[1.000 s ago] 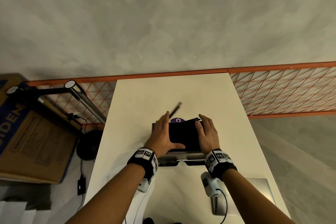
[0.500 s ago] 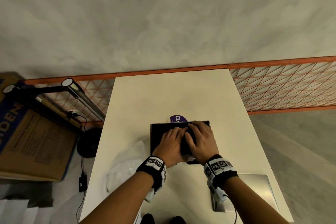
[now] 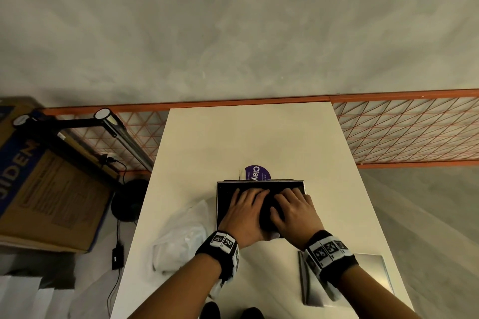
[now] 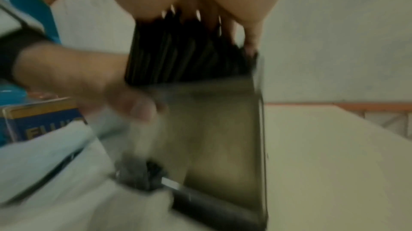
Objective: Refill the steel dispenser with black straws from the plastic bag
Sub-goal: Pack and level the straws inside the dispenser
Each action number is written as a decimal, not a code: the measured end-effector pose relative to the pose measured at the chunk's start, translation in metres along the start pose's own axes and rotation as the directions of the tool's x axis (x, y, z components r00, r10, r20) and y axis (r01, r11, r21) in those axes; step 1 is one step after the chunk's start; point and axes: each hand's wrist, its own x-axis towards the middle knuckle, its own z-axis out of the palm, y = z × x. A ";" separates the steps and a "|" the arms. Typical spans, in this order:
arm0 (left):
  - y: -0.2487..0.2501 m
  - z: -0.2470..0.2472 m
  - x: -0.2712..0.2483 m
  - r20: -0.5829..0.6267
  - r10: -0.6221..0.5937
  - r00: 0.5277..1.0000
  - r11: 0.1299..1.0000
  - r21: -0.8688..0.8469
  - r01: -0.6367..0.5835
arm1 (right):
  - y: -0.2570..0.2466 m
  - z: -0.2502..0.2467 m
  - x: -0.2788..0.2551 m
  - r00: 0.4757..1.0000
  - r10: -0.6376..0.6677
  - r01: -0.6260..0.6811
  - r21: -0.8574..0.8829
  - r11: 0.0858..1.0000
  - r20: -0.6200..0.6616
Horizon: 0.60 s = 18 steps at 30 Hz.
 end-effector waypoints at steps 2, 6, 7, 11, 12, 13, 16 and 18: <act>0.000 0.000 -0.001 -0.007 0.003 1.000 1.000 0.008 -0.003 | -0.005 -0.009 0.008 0.998 0.021 -0.016 -0.074 0.997 0.064; 0.001 0.002 -0.005 -0.008 0.018 1.000 1.000 0.011 -0.018 | -0.012 -0.018 0.024 0.973 0.086 -0.067 -0.098 0.993 0.213; 0.001 0.002 -0.005 -0.004 0.017 1.000 1.000 0.015 -0.017 | -0.013 -0.016 0.026 0.959 0.106 -0.081 -0.105 0.991 0.264; 0.001 -0.001 -0.007 0.011 0.022 1.000 1.000 0.002 -0.022 | -0.017 -0.011 0.025 0.925 0.120 -0.073 -0.141 0.987 0.361; 0.000 -0.001 -0.007 0.000 0.028 1.000 0.999 -0.022 -0.028 | -0.016 -0.010 0.024 0.920 0.113 -0.060 -0.150 0.987 0.374; 0.000 0.001 -0.008 -0.020 0.034 0.999 0.998 -0.050 -0.035 | -0.016 -0.011 0.021 0.919 0.098 -0.040 -0.157 0.987 0.382; -0.005 0.003 -0.008 -0.068 0.034 0.997 0.998 -0.058 -0.038 | -0.015 -0.013 0.014 0.938 -0.016 0.082 -0.177 0.981 0.347; -0.011 0.000 -0.006 -0.010 0.023 1.000 1.000 -0.003 -0.023 | -0.013 -0.014 0.010 0.935 -0.074 0.147 -0.190 0.971 0.346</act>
